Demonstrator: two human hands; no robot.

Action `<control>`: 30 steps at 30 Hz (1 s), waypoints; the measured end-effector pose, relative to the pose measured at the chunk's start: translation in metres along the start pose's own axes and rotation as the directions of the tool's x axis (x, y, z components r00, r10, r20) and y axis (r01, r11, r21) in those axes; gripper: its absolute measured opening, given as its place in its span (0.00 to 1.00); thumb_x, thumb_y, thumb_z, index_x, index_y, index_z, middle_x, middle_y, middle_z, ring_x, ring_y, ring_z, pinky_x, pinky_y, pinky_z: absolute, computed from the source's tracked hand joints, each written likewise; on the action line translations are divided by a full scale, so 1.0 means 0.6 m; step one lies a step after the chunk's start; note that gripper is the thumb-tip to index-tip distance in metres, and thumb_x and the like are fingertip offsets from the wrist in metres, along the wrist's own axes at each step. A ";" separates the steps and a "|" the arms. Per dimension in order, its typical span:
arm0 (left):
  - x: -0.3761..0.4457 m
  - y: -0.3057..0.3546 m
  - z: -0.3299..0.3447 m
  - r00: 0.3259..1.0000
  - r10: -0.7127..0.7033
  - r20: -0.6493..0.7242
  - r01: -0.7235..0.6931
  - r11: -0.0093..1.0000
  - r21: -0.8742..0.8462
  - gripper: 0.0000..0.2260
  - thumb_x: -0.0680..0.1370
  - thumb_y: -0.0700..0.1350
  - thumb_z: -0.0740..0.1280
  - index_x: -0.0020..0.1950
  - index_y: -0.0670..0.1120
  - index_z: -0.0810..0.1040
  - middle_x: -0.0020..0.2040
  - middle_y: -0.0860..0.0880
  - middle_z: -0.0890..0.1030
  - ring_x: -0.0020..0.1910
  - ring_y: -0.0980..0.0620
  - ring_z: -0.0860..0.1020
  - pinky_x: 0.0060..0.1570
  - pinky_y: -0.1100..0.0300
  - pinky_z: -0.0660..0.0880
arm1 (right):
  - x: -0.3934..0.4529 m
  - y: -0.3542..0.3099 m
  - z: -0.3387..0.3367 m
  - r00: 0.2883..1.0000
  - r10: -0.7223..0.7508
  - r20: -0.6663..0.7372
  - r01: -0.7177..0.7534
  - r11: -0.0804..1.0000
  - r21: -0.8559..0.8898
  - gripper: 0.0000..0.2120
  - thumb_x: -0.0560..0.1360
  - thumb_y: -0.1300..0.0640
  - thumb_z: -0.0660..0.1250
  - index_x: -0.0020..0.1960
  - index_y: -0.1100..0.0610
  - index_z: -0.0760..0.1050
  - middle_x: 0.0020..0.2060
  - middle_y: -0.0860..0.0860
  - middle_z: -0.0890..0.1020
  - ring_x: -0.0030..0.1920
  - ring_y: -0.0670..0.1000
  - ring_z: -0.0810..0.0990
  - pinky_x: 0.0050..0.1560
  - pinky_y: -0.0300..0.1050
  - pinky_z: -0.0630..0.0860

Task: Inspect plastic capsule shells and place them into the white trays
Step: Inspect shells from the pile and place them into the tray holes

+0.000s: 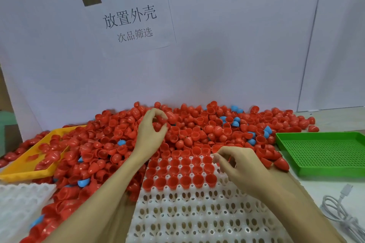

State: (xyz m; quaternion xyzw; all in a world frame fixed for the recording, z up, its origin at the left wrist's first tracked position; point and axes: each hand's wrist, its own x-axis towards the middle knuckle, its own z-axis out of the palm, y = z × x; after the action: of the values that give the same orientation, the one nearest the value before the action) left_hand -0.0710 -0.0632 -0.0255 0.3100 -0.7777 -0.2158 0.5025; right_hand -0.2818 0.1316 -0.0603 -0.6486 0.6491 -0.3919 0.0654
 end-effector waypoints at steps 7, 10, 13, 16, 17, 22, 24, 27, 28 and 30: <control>-0.146 0.093 0.025 0.981 -0.105 0.166 0.162 0.911 -0.380 0.10 0.78 0.37 0.75 0.53 0.48 0.76 0.49 0.49 0.82 0.47 0.44 0.85 0.52 0.46 0.84 | 0.000 -0.022 -0.003 0.994 0.105 -0.010 -0.088 0.881 0.465 0.17 0.82 0.48 0.70 0.69 0.38 0.73 0.47 0.43 0.86 0.42 0.49 0.88 0.35 0.44 0.84; -0.171 0.117 0.022 0.957 -0.046 0.287 0.170 0.890 -0.423 0.09 0.79 0.38 0.74 0.54 0.46 0.76 0.48 0.46 0.82 0.49 0.43 0.85 0.52 0.45 0.84 | 0.000 -0.037 -0.009 0.992 0.073 0.100 -0.116 0.836 0.536 0.24 0.79 0.45 0.73 0.73 0.35 0.72 0.58 0.45 0.84 0.51 0.49 0.88 0.44 0.44 0.86; -0.174 0.126 0.016 0.937 -0.020 0.347 0.172 0.895 -0.412 0.08 0.80 0.37 0.74 0.53 0.47 0.77 0.49 0.45 0.83 0.49 0.42 0.85 0.51 0.48 0.84 | -0.001 -0.042 -0.011 0.983 0.029 0.182 -0.130 0.807 0.576 0.17 0.79 0.49 0.75 0.67 0.43 0.81 0.57 0.49 0.86 0.51 0.53 0.89 0.48 0.48 0.86; -0.176 0.125 0.010 0.934 -0.066 0.350 0.231 0.861 -0.454 0.09 0.80 0.36 0.73 0.54 0.47 0.78 0.50 0.45 0.84 0.49 0.41 0.87 0.51 0.51 0.84 | -0.002 -0.041 -0.012 0.985 0.072 0.157 -0.149 0.814 0.561 0.12 0.78 0.49 0.76 0.61 0.46 0.84 0.51 0.51 0.88 0.48 0.54 0.89 0.53 0.53 0.86; -0.177 0.125 0.009 0.934 -0.072 0.350 0.241 0.852 -0.466 0.09 0.80 0.36 0.73 0.54 0.47 0.79 0.50 0.46 0.84 0.48 0.41 0.87 0.50 0.53 0.84 | -0.002 -0.040 -0.012 0.986 0.078 0.150 -0.150 0.816 0.559 0.11 0.78 0.48 0.76 0.59 0.47 0.84 0.50 0.50 0.88 0.48 0.54 0.89 0.54 0.54 0.86; -0.180 0.114 0.005 0.939 -0.102 0.330 0.269 0.815 -0.513 0.19 0.78 0.35 0.74 0.65 0.50 0.77 0.59 0.50 0.82 0.55 0.43 0.86 0.53 0.55 0.84 | -0.001 -0.037 -0.009 0.985 0.088 0.146 -0.155 0.814 0.560 0.08 0.78 0.48 0.75 0.56 0.47 0.86 0.49 0.51 0.88 0.49 0.52 0.89 0.49 0.46 0.86; -0.180 0.107 0.003 0.941 -0.127 0.315 0.277 0.823 -0.496 0.21 0.78 0.36 0.75 0.67 0.52 0.77 0.59 0.50 0.82 0.58 0.44 0.85 0.54 0.54 0.84 | -0.001 -0.034 -0.009 0.983 0.104 0.149 -0.170 0.809 0.562 0.07 0.78 0.49 0.75 0.55 0.48 0.86 0.49 0.51 0.89 0.48 0.52 0.88 0.48 0.44 0.85; -0.178 0.097 -0.002 0.950 -0.149 0.274 0.262 0.858 -0.442 0.19 0.79 0.39 0.76 0.66 0.55 0.78 0.58 0.54 0.82 0.60 0.49 0.83 0.55 0.58 0.83 | -0.001 -0.033 -0.015 0.980 0.140 0.145 -0.198 0.801 0.565 0.09 0.78 0.49 0.74 0.56 0.50 0.86 0.48 0.53 0.89 0.48 0.53 0.88 0.49 0.44 0.84; -0.177 0.094 -0.004 0.954 -0.146 0.261 0.249 0.872 -0.422 0.19 0.79 0.39 0.75 0.65 0.56 0.78 0.58 0.55 0.82 0.61 0.51 0.82 0.57 0.58 0.82 | 0.000 -0.034 -0.019 0.979 0.152 0.137 -0.203 0.797 0.569 0.09 0.78 0.49 0.74 0.56 0.50 0.86 0.48 0.53 0.89 0.47 0.54 0.88 0.48 0.43 0.84; -0.176 0.090 -0.007 0.961 -0.142 0.238 0.230 0.888 -0.399 0.18 0.79 0.39 0.75 0.64 0.56 0.79 0.59 0.57 0.81 0.62 0.52 0.81 0.61 0.56 0.81 | 0.004 -0.032 -0.028 0.978 0.171 0.119 -0.208 0.791 0.576 0.09 0.78 0.49 0.74 0.56 0.49 0.86 0.47 0.53 0.89 0.46 0.52 0.88 0.46 0.39 0.83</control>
State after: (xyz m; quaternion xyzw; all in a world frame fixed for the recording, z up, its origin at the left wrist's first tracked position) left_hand -0.0498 0.0488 -0.0574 0.2435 -0.7260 -0.4567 0.4528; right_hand -0.2768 0.1398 -0.0363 -0.5402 0.5562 -0.5442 0.3204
